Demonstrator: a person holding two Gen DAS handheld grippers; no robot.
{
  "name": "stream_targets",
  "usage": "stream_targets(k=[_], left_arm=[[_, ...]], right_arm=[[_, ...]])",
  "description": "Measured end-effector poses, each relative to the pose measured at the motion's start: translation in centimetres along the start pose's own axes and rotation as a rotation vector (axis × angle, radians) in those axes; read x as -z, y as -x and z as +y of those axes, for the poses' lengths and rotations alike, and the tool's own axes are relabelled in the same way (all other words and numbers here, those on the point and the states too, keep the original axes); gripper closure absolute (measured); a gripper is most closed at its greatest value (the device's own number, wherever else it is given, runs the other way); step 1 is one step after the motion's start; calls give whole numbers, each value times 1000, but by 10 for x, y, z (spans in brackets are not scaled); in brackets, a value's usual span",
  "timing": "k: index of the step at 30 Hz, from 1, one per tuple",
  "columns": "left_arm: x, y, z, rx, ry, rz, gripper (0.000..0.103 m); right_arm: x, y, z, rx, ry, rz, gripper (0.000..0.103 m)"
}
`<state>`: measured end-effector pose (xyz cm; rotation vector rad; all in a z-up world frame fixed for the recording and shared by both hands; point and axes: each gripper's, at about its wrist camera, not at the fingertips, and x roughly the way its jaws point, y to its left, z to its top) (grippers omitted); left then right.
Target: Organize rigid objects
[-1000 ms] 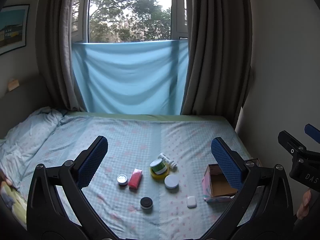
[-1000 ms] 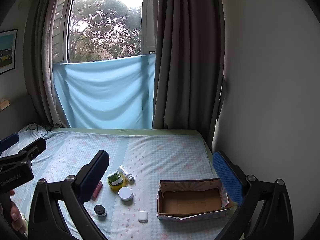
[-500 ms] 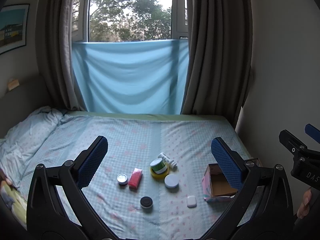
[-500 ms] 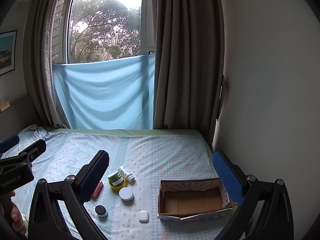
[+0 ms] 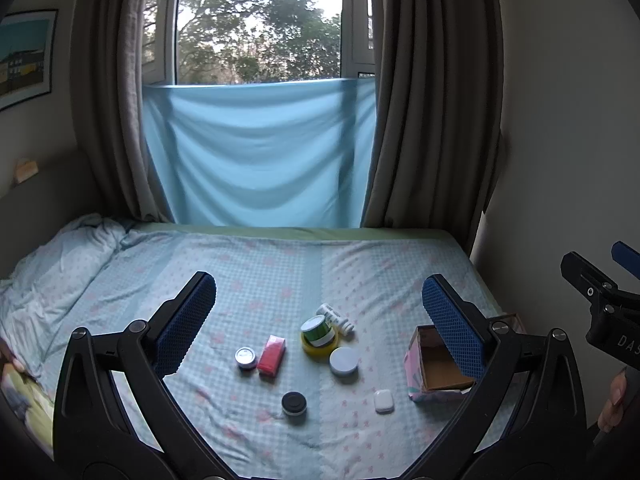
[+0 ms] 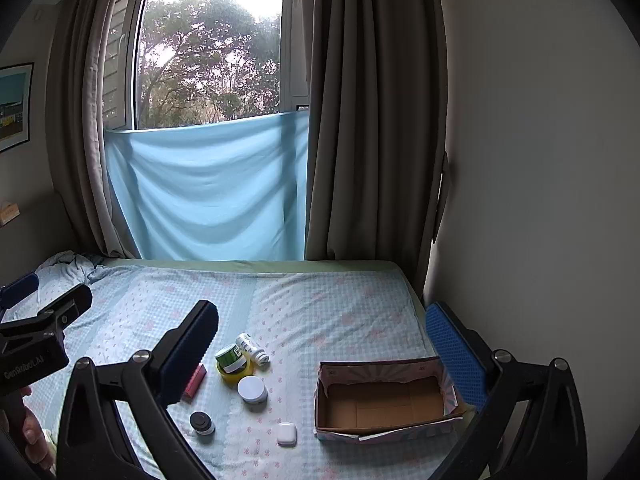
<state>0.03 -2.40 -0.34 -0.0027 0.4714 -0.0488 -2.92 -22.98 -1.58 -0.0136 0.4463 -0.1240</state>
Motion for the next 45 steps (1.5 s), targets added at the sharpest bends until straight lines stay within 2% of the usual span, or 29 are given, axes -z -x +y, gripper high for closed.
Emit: stream_targets(k=[16,21,25,28,36,40,45], left_arm=[[2,5,2,17,0,23,1],[5,0,16,-9,31,29,1],[12,-15,32,-79,27,82,1],[23,-33,51,-112,35,144,1],[62,-99,105,-85,59,320,1],[81,-150,130,-57,59,409,1],[117,-221,164,-32,6,508,1]], right_arm=[[-1,4,-3,-12,-6,3,0],[-1,-1,-2,-32,5,20,0],[4,-15,1,-67,22,38,0],[12,-33,9,-86,53,69,0],[41,-109,43,-134,44,252,0],[54,-150,72,-142,56,328,0],[73,-208,114,-168,116,391,0]])
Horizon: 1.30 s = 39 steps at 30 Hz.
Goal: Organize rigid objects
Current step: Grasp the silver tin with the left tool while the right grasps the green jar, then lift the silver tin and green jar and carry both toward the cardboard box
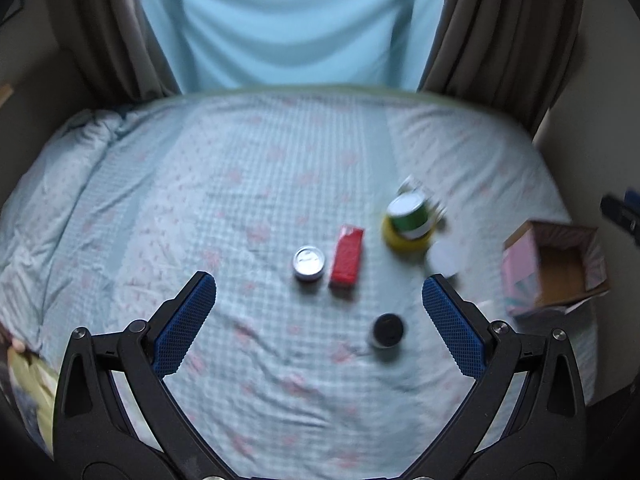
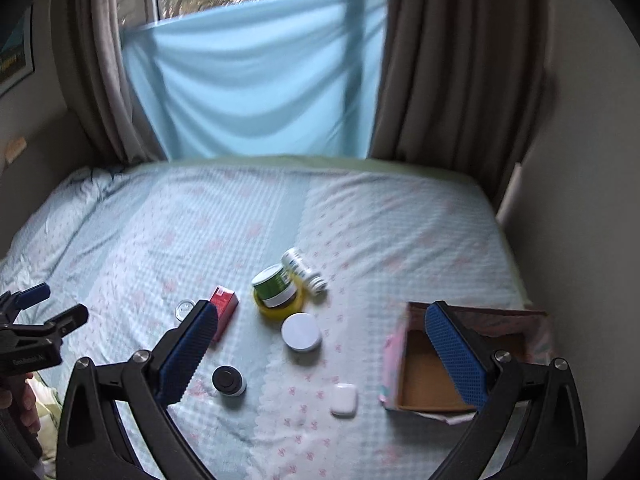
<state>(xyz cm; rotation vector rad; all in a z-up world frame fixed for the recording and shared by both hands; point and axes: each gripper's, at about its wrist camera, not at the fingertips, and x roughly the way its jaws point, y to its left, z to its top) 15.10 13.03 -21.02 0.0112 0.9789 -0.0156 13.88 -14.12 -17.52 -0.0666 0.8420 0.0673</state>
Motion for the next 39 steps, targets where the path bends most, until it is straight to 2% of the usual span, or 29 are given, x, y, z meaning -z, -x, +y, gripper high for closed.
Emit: stream_targets(k=[10,13,18,22,24,26,29,31,32,34,38,39], left_arm=[[19,-166,45,44,-144,164,1],[29,-205,47,61,-198,202,1],[39,-256,38,82,-313,233,8],[41,-286,31,102,-380,220,12],[42,-298,29,109,-397,210,16],[40,-304,29,127,-404,202,17],[36,-309,25,139,-431,180,18],[32,-311,20,154,-452,169,23],[30,-313,16,161,-471,167,31],[27,-316,11,170,-491,166,36],[20,-324,6,213,-495,182,53],[20,-324,3,209,-503,178,53]], right_arm=[[-2,-144,46,-18,92,134,0],[2,-187,57,-31,139,182,0],[8,-249,68,-43,207,253,0],[9,-282,73,-54,254,272,0],[8,-297,75,-55,275,279,0],[9,-309,76,-62,296,284,0],[8,-324,78,-84,324,294,7],[8,-332,79,-101,339,298,11],[9,-336,80,-117,351,305,15],[11,-342,82,-135,368,322,21],[13,-348,86,-164,389,332,33],[14,-349,87,-163,391,329,33]])
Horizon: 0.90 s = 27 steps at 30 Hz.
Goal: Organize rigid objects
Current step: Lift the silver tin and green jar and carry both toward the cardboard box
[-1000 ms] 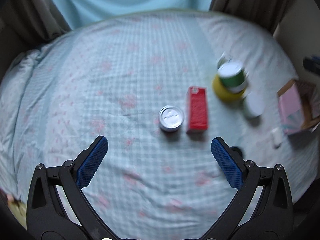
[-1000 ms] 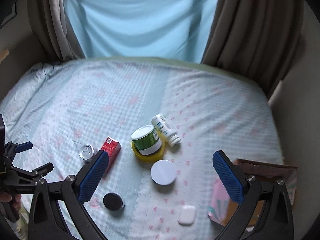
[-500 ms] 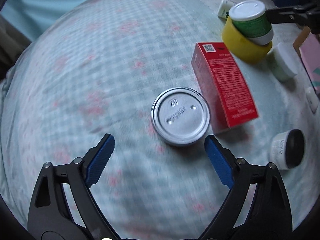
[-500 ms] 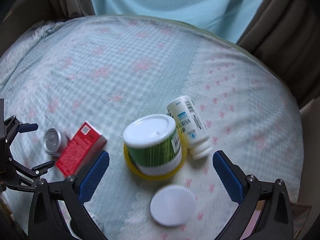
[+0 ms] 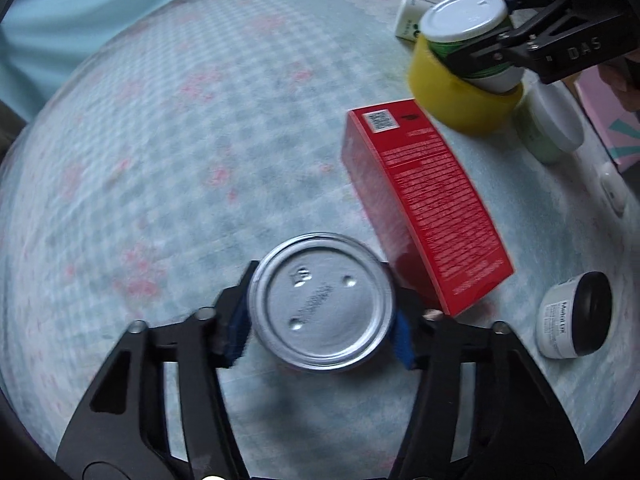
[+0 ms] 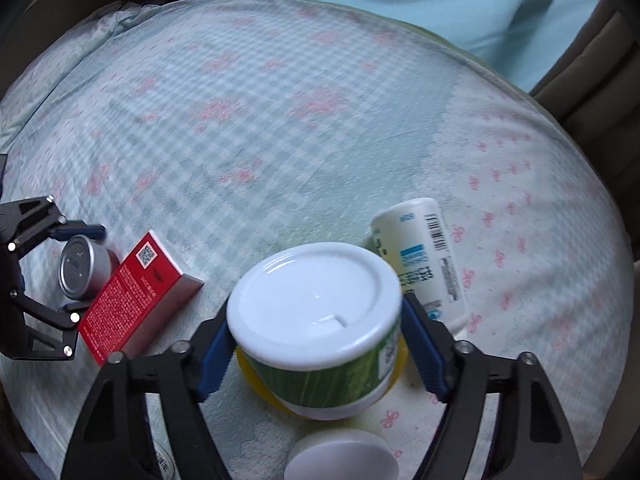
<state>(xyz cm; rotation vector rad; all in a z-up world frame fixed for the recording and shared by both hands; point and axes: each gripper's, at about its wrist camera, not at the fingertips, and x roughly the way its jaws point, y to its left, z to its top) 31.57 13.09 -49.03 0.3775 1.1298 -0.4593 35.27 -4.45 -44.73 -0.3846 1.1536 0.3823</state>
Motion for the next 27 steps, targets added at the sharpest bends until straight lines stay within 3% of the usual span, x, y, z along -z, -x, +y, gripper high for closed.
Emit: stream_targets(k=[9,17,27], left_arm=[[6,3,-6,13,40,-10,53],[21,28,14,19,177,-12,53],[25,128,27,-7,306,-98,53]], right_arm=[[1,1,3,14,2,-11,34],[-1,25,3,21,-71,-42,34],[-2,118,27,11,-182,-128,34]])
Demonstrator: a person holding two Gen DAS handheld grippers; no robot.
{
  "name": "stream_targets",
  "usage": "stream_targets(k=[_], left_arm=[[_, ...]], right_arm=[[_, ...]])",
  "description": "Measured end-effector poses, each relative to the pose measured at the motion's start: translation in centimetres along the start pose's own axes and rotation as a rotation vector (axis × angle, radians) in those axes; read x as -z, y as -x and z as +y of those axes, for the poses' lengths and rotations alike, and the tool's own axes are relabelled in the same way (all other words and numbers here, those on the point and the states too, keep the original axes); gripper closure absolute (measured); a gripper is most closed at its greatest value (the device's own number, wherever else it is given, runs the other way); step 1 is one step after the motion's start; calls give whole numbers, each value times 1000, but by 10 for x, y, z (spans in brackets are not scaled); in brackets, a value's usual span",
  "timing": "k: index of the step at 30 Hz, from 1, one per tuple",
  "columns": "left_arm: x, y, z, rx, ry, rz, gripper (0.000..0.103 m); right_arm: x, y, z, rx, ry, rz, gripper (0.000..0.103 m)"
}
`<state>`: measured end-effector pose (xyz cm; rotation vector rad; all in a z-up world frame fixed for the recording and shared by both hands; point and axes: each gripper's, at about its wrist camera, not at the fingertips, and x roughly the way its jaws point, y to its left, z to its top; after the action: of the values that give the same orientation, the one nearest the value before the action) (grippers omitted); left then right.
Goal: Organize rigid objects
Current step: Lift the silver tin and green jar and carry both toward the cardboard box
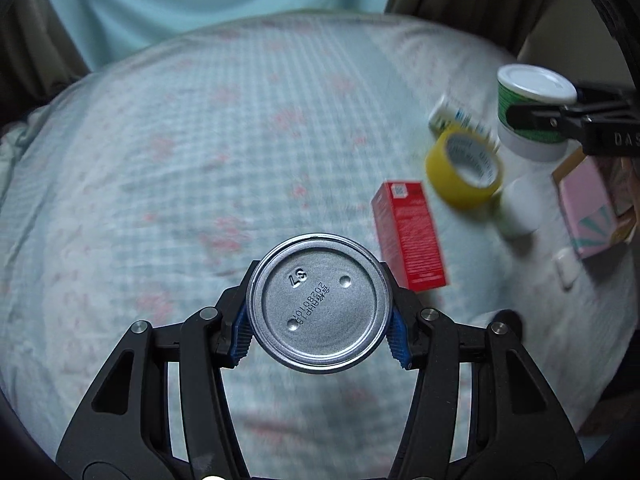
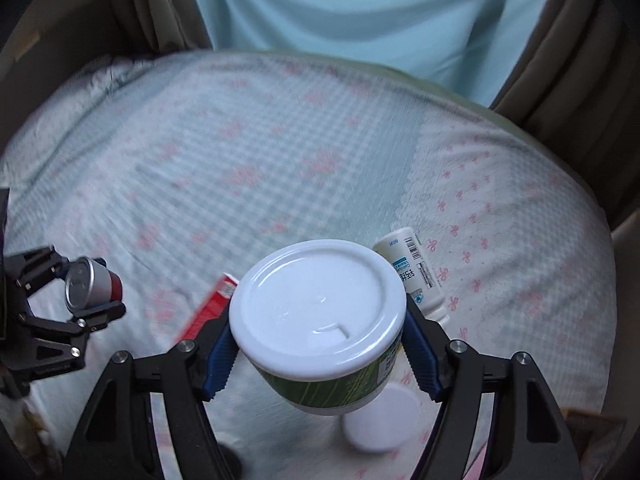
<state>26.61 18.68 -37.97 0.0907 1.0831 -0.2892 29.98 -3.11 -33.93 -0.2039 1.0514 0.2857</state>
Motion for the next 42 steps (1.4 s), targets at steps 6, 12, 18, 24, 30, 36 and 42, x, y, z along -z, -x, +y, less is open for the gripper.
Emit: stream_targets(k=[6,12,18,24,30,36,42], left_arm=[[-10,76,-6,-1,50,-48,53],[-17,143,-33,18,28,-126,53],[-22,190,-81,26,-4,-166,53],[-24,220,-160,33,-12,-198,53],[-36,229,-256,48,-18,-202,53],[-57,203,-360,93,-36,-165,53],[-82,155,-438,125,-54,-93,53]], right_arm=[[0,80,18,-16,-127,-58,34],[11,155,27,-30,-205,-119,34],[40,220,11,-21,-222,-161,34],[83,272,-40,-13,-244,-195,34],[132,315,-116,-2,-254,-208,34],[167,334,-208,78,-267,-193,34],[179,310,-283,125,-295,-138,34]])
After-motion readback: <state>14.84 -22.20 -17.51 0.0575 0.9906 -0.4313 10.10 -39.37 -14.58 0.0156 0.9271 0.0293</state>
